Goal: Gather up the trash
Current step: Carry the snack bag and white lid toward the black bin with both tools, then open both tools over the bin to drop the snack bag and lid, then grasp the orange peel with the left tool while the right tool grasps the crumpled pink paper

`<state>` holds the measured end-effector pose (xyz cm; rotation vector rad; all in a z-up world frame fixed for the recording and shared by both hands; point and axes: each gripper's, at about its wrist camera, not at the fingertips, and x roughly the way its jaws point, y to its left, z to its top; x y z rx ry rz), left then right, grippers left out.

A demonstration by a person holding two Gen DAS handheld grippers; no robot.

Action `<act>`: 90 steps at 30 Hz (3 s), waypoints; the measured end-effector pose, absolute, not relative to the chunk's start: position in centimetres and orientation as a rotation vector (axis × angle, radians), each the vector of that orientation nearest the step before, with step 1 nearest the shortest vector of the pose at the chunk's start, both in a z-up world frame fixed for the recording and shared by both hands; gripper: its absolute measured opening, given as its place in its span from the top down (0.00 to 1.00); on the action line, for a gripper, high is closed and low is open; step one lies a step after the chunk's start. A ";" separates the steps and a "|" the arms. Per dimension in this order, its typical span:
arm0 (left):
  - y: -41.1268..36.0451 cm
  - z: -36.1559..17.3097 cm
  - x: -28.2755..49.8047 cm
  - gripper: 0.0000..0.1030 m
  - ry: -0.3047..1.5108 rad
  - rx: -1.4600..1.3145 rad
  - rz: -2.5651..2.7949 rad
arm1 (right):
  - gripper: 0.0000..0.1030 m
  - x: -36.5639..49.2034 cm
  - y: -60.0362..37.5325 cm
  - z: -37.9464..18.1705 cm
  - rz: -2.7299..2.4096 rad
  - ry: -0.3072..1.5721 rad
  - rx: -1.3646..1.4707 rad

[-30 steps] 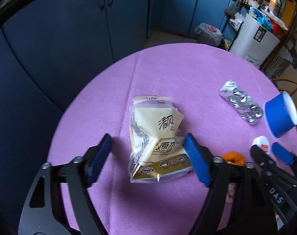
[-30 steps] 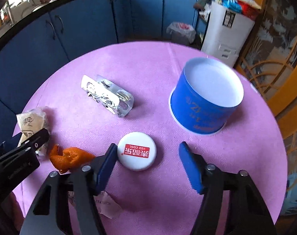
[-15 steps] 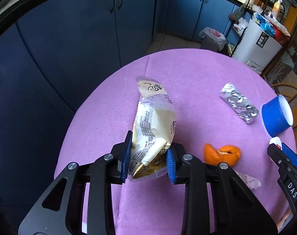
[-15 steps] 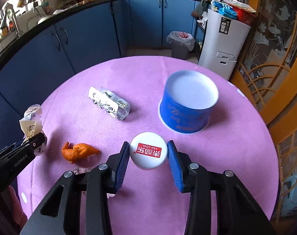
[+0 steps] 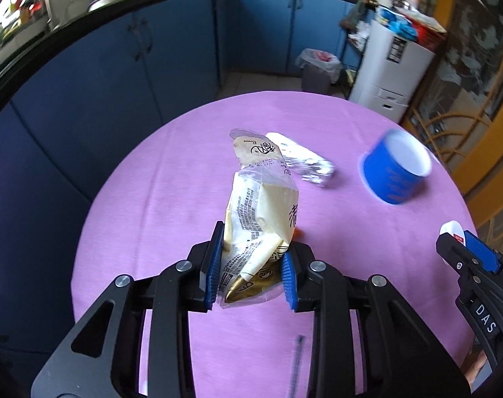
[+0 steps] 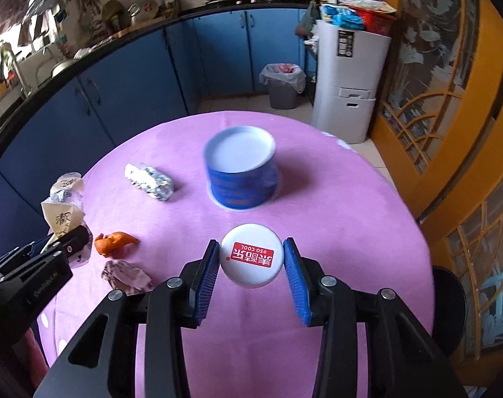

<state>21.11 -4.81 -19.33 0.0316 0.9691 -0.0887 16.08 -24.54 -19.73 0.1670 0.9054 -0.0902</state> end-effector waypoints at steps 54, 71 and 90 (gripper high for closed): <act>-47.6 -21.7 10.9 0.20 0.869 0.575 -0.556 | 0.61 1.3 -57.9 -29.3 -0.502 0.902 0.721; -45.2 -21.3 11.9 0.20 0.895 0.541 -0.510 | 0.19 1.0 -56.8 -29.1 -0.522 0.895 0.710; -17.9 -18.5 19.1 0.15 0.974 0.218 -0.132 | 0.19 9.1 -39.4 -22.4 -0.276 0.875 0.377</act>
